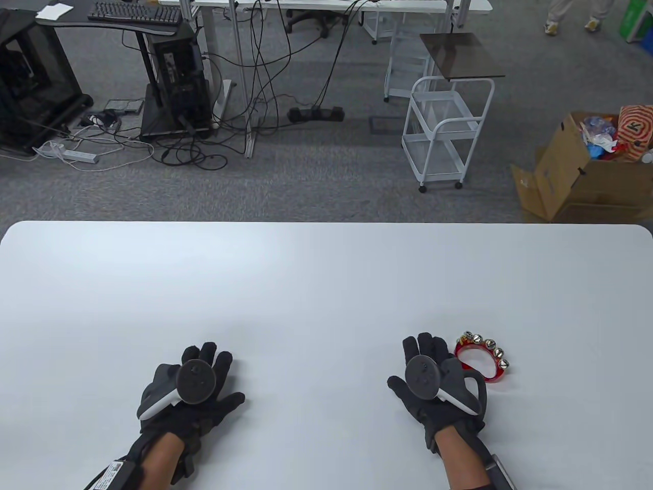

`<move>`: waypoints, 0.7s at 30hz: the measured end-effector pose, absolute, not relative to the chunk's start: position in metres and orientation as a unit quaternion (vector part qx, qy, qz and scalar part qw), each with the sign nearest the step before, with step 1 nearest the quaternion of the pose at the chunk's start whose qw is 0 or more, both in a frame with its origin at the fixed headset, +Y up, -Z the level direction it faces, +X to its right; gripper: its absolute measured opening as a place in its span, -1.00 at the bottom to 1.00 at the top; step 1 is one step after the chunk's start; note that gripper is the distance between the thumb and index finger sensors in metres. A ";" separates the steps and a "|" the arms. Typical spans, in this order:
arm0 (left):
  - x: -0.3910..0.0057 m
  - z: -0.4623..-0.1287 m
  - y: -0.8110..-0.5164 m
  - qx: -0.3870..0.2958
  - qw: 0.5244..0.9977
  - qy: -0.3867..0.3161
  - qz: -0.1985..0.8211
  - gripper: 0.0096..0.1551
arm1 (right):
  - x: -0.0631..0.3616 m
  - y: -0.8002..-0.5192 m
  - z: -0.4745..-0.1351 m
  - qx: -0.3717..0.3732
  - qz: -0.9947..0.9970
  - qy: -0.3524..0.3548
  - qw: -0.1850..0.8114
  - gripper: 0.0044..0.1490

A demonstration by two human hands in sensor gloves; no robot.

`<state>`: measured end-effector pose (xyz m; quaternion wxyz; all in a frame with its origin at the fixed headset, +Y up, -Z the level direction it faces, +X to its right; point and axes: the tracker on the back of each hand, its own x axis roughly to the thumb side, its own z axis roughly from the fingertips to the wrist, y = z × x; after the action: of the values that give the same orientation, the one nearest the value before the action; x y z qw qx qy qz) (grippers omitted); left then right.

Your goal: Shake a handbell

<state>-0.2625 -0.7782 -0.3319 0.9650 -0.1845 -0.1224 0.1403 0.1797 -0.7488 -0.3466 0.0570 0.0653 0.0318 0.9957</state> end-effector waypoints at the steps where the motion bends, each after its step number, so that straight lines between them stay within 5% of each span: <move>1: -0.263 -0.332 -0.778 -0.185 0.965 -0.123 0.140 0.07 | 0.183 -0.749 -0.347 0.054 0.997 0.032 0.055 0.12; 11: -0.263 -0.332 -0.778 -0.186 0.964 -0.124 0.145 0.06 | 0.232 -0.767 -0.360 -0.077 0.991 0.076 0.075 0.14; 21: -0.264 -0.332 -0.778 -0.177 0.966 -0.127 0.142 0.05 | 0.241 -0.771 -0.362 -0.099 0.989 0.075 0.078 0.08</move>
<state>-0.2639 -0.7778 -0.3316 0.9656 -0.1772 -0.1269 0.1418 0.2405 -0.7709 -0.3624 0.0784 -0.0992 0.0749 0.9891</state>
